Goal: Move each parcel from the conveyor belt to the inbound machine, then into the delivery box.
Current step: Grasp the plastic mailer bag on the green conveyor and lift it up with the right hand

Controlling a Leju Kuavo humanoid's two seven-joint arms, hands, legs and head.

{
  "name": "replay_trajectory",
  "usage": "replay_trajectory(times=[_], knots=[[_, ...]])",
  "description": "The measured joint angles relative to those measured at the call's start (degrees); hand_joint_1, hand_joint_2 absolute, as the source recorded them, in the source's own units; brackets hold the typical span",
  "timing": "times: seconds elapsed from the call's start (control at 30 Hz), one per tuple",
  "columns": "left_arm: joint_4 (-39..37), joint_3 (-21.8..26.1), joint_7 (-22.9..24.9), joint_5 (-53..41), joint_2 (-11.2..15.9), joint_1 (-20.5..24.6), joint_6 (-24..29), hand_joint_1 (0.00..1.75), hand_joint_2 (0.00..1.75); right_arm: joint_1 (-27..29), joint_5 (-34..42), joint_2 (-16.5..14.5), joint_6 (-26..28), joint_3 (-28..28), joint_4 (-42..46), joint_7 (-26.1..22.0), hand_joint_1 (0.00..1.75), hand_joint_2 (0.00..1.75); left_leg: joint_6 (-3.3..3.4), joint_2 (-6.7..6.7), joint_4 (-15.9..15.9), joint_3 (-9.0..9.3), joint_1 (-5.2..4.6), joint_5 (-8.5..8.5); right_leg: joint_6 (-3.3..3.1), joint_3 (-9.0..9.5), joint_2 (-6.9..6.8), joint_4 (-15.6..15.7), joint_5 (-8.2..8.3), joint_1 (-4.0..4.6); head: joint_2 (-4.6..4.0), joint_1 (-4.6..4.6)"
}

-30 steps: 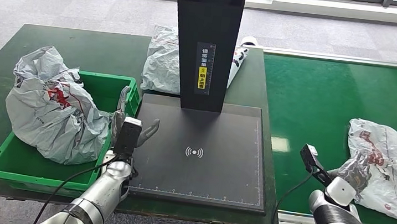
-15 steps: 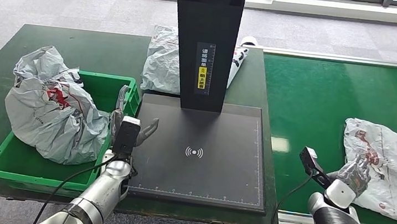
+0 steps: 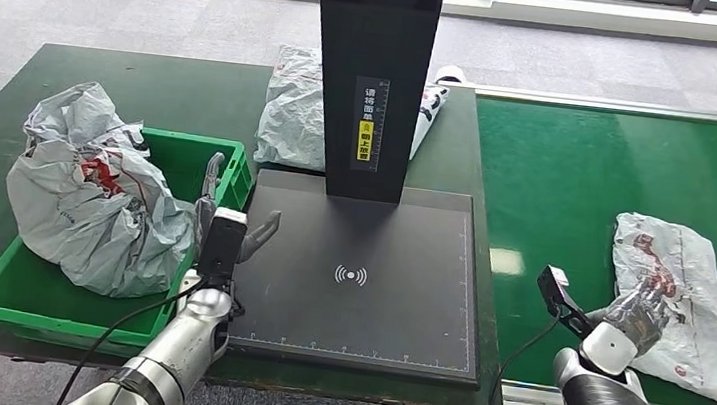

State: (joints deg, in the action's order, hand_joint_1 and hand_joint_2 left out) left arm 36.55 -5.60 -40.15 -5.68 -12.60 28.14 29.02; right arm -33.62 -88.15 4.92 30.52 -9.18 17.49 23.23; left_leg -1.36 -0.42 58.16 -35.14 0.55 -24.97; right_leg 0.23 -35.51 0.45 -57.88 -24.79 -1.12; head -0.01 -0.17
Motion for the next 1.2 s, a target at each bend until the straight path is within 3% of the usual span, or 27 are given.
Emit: replay_trajectory(times=[0.77,1.0,1.13,1.2], knots=[[0.4,0.2,0.0,0.0,0.1,-0.1,0.0,0.0,1.75,1.4,0.1,0.2,1.3,1.5,0.0,1.1,0.0,1.75,0.0,0.0,0.0,0.0,0.0,0.0,0.0,0.0,0.01,0.0,0.0,0.0,0.0,0.0],[0.3,0.5,0.0,-0.1,0.1,-0.1,0.0,0.0,1.75,3.2,0.1,0.2,-0.9,1.5,0.0,2.7,0.0,1.75,0.0,0.0,0.0,0.0,0.0,0.0,0.0,-0.01,0.01,0.0,0.0,0.0,0.0,0.01],[0.2,0.5,0.0,-0.2,0.0,0.0,0.0,0.0,1.75,4.2,0.0,0.2,-3.8,1.5,0.0,4.8,1.75,1.75,0.0,0.03,0.0,0.01,0.0,-0.01,0.0,-0.02,0.05,0.0,0.0,0.01,0.0,0.01],[0.0,0.5,0.0,-0.3,0.0,0.1,-0.1,0.0,1.75,4.5,0.2,0.2,-6.9,1.5,0.0,5.3,1.75,1.75,0.0,0.04,0.0,0.02,0.01,-0.01,0.0,-0.02,0.05,0.0,0.0,0.01,-0.01,0.0]])
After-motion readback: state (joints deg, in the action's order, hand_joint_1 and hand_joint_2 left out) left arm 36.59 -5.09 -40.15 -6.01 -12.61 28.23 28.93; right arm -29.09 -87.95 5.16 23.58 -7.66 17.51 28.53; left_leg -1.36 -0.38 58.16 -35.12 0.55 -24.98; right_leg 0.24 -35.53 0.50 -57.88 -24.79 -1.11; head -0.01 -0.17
